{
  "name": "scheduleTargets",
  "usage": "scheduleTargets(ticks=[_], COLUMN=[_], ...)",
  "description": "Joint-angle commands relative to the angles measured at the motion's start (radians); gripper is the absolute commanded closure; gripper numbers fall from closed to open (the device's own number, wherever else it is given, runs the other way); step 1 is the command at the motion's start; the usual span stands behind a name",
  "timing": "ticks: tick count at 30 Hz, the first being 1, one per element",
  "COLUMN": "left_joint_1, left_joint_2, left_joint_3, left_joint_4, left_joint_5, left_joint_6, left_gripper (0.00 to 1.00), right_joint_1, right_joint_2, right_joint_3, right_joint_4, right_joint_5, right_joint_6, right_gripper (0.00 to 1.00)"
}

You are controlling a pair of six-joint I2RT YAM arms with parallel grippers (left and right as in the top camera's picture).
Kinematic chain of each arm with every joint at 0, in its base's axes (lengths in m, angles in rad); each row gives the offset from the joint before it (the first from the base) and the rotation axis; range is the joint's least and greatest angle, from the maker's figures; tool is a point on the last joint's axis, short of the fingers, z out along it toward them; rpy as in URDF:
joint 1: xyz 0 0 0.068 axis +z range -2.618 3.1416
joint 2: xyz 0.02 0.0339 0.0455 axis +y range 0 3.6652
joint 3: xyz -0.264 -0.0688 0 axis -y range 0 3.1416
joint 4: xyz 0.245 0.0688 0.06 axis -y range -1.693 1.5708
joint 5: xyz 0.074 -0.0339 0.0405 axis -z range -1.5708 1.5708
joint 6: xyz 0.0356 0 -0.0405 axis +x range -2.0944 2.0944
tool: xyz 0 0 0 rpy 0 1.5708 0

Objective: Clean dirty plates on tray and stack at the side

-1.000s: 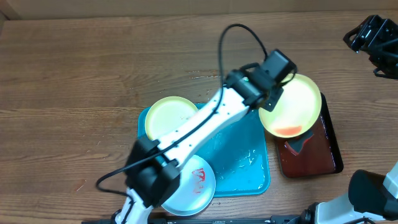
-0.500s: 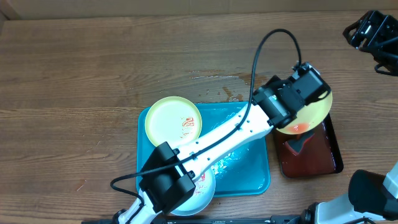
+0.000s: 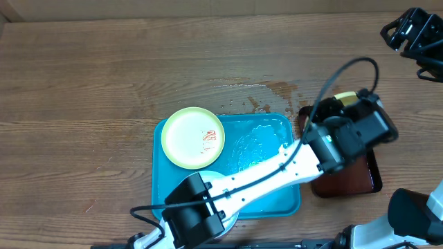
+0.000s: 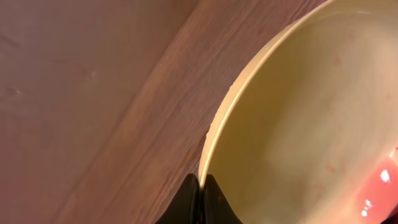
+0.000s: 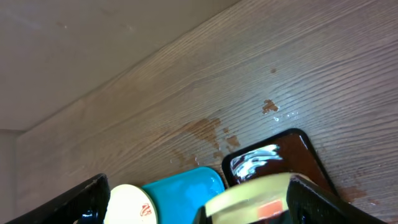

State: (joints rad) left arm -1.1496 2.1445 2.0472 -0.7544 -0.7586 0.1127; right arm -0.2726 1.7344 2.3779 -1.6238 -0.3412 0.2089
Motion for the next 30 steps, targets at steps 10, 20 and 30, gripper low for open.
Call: scheduleTargets(ticks=[10, 20, 30], left_joint_1=[-0.006, -0.01, -0.01], left_joint_2=[0.024, 0.027, 0.027], left_joint_3=[0.026, 0.002, -0.01], left_joint_4=[0.046, 0.171, 0.206], left_joint_5=[-0.121, -0.214, -0.273], left_joint_6=[0.086, 0.201, 0.224], left_gripper=[0.96, 0.96, 0.96], right_joint_1=[-0.049, -0.05, -0.05], right_joint_2=[-0.023, -0.023, -0.023], right_joint_3=[0.027, 0.026, 0.026], right_joint_4=[0.01, 0.022, 0.017], right_joint_5=[-0.065, -0.088, -0.103], right_joint_6=[-0.035, -0.046, -0.046], right_gripper=[0.05, 0.02, 0.02])
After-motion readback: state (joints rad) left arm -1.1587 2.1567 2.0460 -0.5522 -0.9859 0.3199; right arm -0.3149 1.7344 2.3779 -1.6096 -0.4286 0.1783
